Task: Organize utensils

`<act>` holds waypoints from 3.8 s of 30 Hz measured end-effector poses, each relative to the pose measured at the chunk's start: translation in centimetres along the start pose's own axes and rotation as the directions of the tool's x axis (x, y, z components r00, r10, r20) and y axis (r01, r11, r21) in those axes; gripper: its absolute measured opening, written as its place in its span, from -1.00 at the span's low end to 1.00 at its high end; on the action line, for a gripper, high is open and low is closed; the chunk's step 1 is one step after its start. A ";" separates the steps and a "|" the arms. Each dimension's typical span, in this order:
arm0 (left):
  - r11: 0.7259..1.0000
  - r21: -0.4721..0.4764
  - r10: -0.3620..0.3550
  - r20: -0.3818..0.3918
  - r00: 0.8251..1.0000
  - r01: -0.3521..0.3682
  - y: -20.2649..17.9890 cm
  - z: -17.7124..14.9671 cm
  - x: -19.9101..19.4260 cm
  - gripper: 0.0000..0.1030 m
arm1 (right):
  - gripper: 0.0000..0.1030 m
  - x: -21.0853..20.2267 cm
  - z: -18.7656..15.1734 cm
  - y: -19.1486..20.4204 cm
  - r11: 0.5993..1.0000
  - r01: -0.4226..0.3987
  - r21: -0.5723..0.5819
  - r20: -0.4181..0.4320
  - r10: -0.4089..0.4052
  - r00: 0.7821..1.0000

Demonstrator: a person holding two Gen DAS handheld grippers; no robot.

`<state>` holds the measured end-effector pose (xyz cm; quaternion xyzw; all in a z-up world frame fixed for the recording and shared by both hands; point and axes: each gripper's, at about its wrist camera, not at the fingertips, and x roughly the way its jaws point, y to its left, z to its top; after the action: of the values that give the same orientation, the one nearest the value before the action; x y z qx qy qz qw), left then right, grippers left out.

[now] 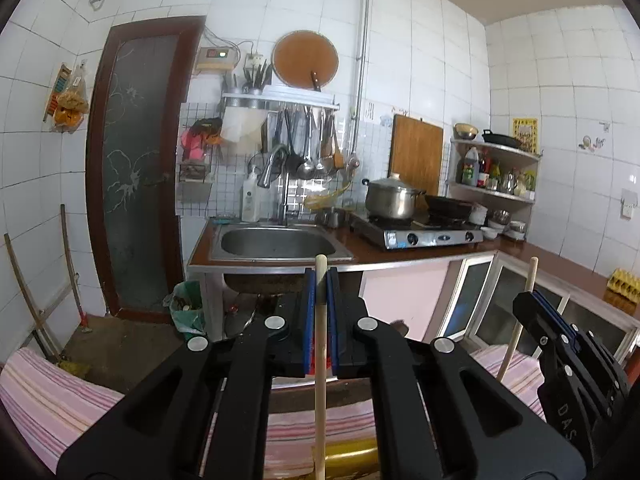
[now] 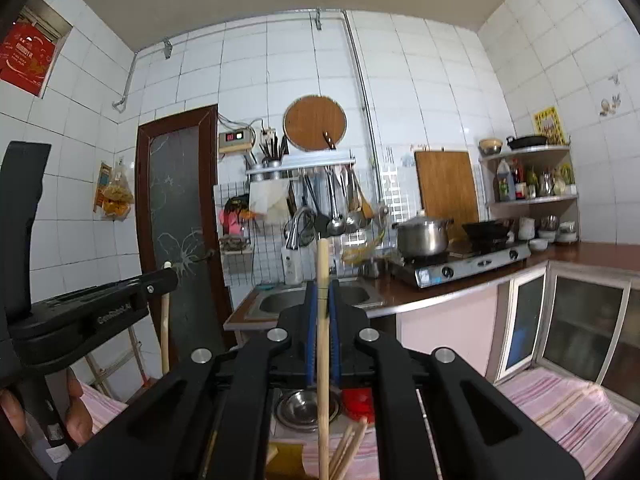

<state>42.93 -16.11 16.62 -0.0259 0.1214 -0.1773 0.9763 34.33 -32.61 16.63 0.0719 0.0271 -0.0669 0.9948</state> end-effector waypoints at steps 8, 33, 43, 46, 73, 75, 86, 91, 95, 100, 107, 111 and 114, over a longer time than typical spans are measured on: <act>0.997 0.037 0.064 -0.017 0.998 -0.063 1.3 0.0 -3.2 -0.29 | -0.25 -2.6 -0.2 -1.1 1.000 0.008 0.008 -0.085 -0.007 0.996; 0.985 0.045 0.163 0.039 0.986 -0.165 1.5 -3.1 -39.0 0.90 | 0.91 -30.1 1.2 2.1 0.995 -0.102 -0.020 -0.152 0.098 0.984; 0.982 -0.070 0.171 -0.062 0.983 -0.176 3.0 -16.6 -37.2 0.90 | 0.91 -33.0 -8.5 1.4 0.997 -0.026 -0.078 -0.249 0.006 0.968; 0.975 -0.096 0.195 -0.066 0.979 -0.201 3.7 -19.1 -36.2 0.90 | 0.91 -33.3 -10.4 1.2 0.996 -0.027 -0.081 -0.249 0.006 0.968; 0.965 -0.029 0.258 -0.039 0.965 -0.259 3.6 -23.8 -35.5 0.90 | 0.91 -34.7 -13.9 1.2 0.994 -0.005 -0.111 -0.196 -0.017 0.980; 0.966 -0.034 0.255 -0.040 0.966 -0.256 3.8 -23.8 -35.5 0.90 | 0.91 -34.6 -13.9 1.3 0.994 -0.006 -0.110 -0.200 -0.016 0.980; 0.964 -0.029 0.263 -0.016 0.965 -0.264 3.8 -23.9 -35.9 0.90 | 0.91 -34.6 -13.9 1.2 0.994 -0.005 -0.107 -0.198 -0.017 0.980; 0.964 -0.017 0.267 -0.010 0.964 -0.267 3.6 -23.9 -36.0 0.90 | 0.91 -34.6 -13.9 1.2 0.994 -0.005 -0.108 -0.198 -0.017 0.980; 0.963 -0.017 0.270 -0.008 0.963 -0.270 3.6 -23.9 -36.0 0.90 | 0.91 -34.6 -13.9 1.1 0.994 0.001 -0.110 -0.196 -0.023 0.980; 0.961 -0.018 0.275 -0.013 0.961 -0.275 3.6 -24.0 -36.0 0.90 | 0.91 -34.8 -14.1 1.0 0.994 0.008 -0.113 -0.195 -0.030 0.980; 0.956 -0.012 0.293 -0.013 0.956 -0.293 3.5 -24.0 -36.1 0.90 | 0.91 -34.9 -14.1 0.8 0.993 0.018 -0.115 -0.192 -0.040 0.981; 0.949 -0.007 0.316 -0.007 0.949 -0.316 3.4 -23.9 -36.2 0.90 | 0.91 -35.0 -14.1 0.8 0.993 0.033 -0.114 -0.186 -0.054 0.981; 0.944 0.000 0.329 -0.006 0.944 -0.329 3.3 -23.9 -36.2 0.90 | 0.91 -35.1 -14.1 0.7 0.993 0.039 -0.114 -0.184 -0.060 0.981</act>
<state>5.26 -0.44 1.42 -0.0052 0.1268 -0.0122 0.9918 -0.92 -25.36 5.05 0.0225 0.1256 -0.0829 0.9884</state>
